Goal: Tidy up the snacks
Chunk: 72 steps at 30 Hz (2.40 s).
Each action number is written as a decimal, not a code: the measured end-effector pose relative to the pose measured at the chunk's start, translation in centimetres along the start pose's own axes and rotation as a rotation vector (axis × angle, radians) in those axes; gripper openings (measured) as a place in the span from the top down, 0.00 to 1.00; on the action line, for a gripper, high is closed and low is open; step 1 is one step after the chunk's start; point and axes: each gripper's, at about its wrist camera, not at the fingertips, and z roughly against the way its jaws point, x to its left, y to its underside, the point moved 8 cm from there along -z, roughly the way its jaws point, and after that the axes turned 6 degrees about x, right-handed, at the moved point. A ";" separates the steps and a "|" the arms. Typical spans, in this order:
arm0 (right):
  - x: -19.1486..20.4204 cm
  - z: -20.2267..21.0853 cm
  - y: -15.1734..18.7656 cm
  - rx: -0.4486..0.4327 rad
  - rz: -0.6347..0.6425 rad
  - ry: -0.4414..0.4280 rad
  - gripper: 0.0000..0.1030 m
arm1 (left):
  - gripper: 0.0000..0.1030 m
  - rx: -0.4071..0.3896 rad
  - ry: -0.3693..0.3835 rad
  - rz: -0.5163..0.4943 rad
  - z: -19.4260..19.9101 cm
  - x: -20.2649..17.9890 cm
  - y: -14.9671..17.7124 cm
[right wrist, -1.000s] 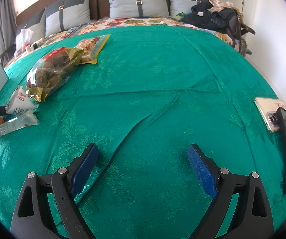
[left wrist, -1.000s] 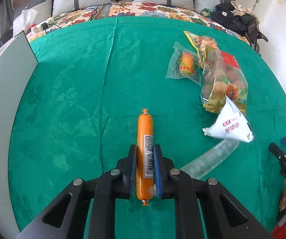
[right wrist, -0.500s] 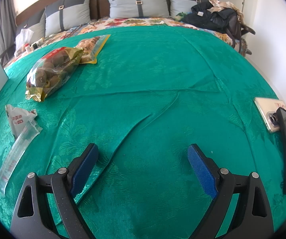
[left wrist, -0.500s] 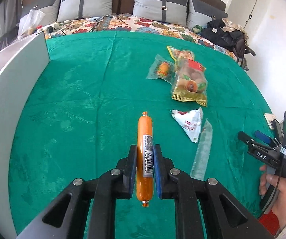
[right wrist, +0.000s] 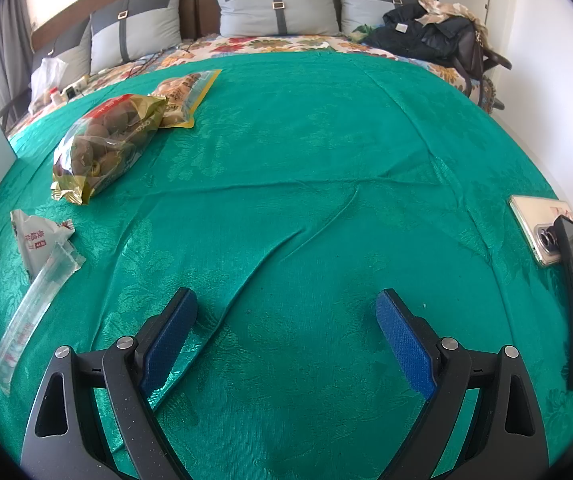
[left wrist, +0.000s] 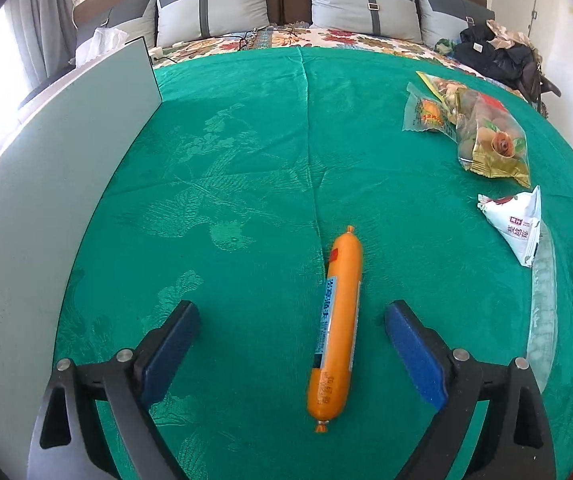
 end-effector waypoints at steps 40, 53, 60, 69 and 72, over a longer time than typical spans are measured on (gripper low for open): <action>5.6 1.0 -0.3 0.133 0.147 -0.093 0.75 | 0.00 -0.042 0.009 0.011 -0.4 1.0 -0.3; 6.0 0.9 1.1 0.001 0.156 -0.090 0.14 | 0.00 -0.042 0.009 0.011 -0.4 1.0 -0.3; 6.0 0.8 1.1 0.002 0.154 -0.092 0.12 | 0.00 -0.042 0.009 0.011 -0.4 1.0 -0.3; 6.1 0.8 1.1 0.002 0.154 -0.093 0.11 | 0.00 -0.043 0.009 0.010 -0.4 1.0 -0.3; 6.1 0.8 1.1 0.002 0.154 -0.093 0.11 | 0.00 -0.043 0.009 0.010 -0.4 1.0 -0.3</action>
